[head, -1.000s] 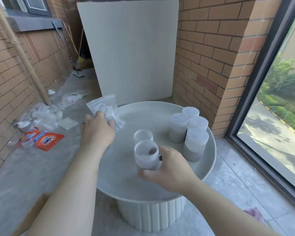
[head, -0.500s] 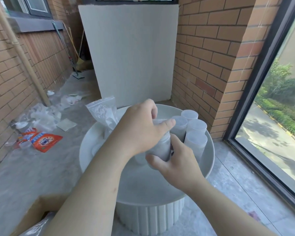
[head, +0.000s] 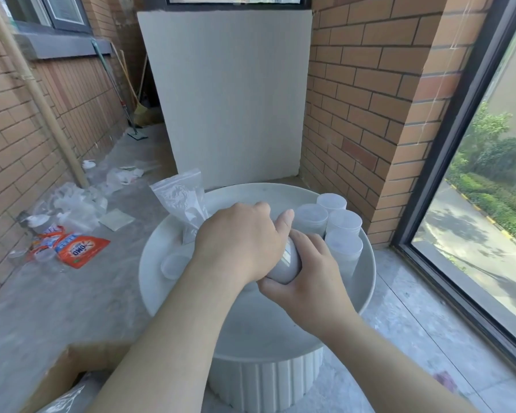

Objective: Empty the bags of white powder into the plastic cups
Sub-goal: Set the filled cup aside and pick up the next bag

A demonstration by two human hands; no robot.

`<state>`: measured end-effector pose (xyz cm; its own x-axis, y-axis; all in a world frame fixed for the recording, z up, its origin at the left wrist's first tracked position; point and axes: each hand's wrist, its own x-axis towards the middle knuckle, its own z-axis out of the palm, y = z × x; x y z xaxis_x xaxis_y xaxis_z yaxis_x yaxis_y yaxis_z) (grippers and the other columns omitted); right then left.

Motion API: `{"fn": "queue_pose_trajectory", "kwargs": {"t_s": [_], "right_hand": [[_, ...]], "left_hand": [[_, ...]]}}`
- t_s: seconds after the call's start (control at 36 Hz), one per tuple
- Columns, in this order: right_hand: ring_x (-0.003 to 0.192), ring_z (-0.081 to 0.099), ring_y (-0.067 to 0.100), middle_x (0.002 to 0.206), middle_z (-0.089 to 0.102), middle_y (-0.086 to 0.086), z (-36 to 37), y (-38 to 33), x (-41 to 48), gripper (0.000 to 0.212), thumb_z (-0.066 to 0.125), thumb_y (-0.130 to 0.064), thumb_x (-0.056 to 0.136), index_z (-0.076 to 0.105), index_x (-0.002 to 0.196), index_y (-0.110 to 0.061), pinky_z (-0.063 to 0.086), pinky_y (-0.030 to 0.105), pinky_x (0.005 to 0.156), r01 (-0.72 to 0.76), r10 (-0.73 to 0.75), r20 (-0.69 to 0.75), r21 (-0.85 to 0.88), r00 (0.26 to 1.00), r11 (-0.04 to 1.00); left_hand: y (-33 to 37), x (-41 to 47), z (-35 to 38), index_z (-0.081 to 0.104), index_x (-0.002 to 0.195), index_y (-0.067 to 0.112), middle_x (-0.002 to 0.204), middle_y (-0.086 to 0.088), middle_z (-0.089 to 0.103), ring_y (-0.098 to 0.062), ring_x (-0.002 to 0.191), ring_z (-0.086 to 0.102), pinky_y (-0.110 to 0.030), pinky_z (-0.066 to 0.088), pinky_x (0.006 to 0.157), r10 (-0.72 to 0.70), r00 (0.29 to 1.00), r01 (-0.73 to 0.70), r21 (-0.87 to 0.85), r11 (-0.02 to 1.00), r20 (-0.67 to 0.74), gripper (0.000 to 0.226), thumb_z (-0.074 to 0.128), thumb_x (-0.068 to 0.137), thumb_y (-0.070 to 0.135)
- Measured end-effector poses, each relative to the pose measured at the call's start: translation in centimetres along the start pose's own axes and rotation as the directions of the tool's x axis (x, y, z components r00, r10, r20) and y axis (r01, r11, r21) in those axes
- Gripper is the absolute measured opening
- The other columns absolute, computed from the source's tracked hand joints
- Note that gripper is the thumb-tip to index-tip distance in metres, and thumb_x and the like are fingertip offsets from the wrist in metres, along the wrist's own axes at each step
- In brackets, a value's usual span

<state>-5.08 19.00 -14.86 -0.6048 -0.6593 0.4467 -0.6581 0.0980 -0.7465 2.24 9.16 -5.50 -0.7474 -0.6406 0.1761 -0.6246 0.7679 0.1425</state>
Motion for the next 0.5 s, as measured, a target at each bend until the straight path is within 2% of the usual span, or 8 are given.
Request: {"fn": "queue_pose_trajectory", "kwargs": {"t_s": [0.08, 0.25, 0.33, 0.42, 0.5], "right_hand": [[0.108, 0.047, -0.004, 0.107, 0.061, -0.012, 0.2, 0.2, 0.0, 0.063, 0.076, -0.047, 0.065, 0.059, 0.123, -0.030, 0.037, 0.002, 0.079, 0.011, -0.011, 0.006, -0.026, 1.000, 1.000], [0.106, 0.047, -0.002, 0.102, 0.059, -0.022, 0.0, 0.3, 0.0, 0.063, 0.085, -0.029, 0.068, 0.061, 0.126, -0.026, 0.034, 0.001, 0.081, 0.050, -0.053, -0.030, -0.087, 0.998, 0.995], [0.101, 0.049, 0.003, 0.097, 0.056, -0.017, 0.1, 0.4, -0.1, 0.063, 0.084, -0.027, 0.067, 0.061, 0.126, -0.023, 0.037, 0.003, 0.080, 0.086, -0.090, -0.026, -0.121, 0.996, 0.989], [0.101, 0.049, 0.006, 0.099, 0.054, -0.009, 0.1, 0.6, -0.2, 0.064, 0.083, -0.031, 0.067, 0.060, 0.127, -0.023, 0.041, 0.009, 0.079, 0.093, -0.099, -0.031, -0.158, 0.995, 0.983], [0.098, 0.051, 0.011, 0.101, 0.054, -0.005, 0.2, 0.5, -0.1, 0.060, 0.078, -0.035, 0.067, 0.060, 0.123, -0.022, 0.048, 0.025, 0.076, 0.095, -0.107, -0.049, -0.199, 0.993, 0.975]], "left_hand": [[0.0, 0.0, 0.1, 0.049, 0.094, 0.020, 0.078, 0.000, 0.045, -0.027, 0.083, 0.049, -0.034, 0.039, 0.068, -0.018, 0.999, 0.017, 0.015, 1.000, 0.028, 0.052, 0.018, 0.100, 0.061], [-0.6, 0.2, -0.1, 0.049, 0.095, 0.020, 0.097, -0.003, 0.059, -0.027, 0.092, 0.056, -0.037, 0.040, 0.070, 0.031, 0.984, -0.015, -0.090, 0.996, 0.176, 0.051, 0.021, 0.100, 0.062], [-0.8, 0.4, 0.1, 0.051, 0.096, 0.017, 0.098, -0.005, 0.060, -0.027, 0.090, 0.056, -0.036, 0.041, 0.069, 0.004, 0.988, 0.009, -0.086, 0.996, 0.152, 0.054, 0.021, 0.100, 0.061], [-0.6, 0.5, 0.6, 0.047, 0.096, 0.014, 0.088, -0.005, 0.051, -0.028, 0.087, 0.052, -0.036, 0.041, 0.071, -0.066, 0.992, 0.077, -0.107, 0.991, 0.107, 0.052, 0.023, 0.100, 0.060], [-0.9, 1.0, 1.0, 0.048, 0.103, 0.014, 0.088, -0.006, 0.046, -0.028, 0.086, 0.046, -0.036, 0.040, 0.073, -0.102, 0.989, 0.113, -0.105, 0.988, 0.110, 0.052, 0.019, 0.100, 0.057]]}}
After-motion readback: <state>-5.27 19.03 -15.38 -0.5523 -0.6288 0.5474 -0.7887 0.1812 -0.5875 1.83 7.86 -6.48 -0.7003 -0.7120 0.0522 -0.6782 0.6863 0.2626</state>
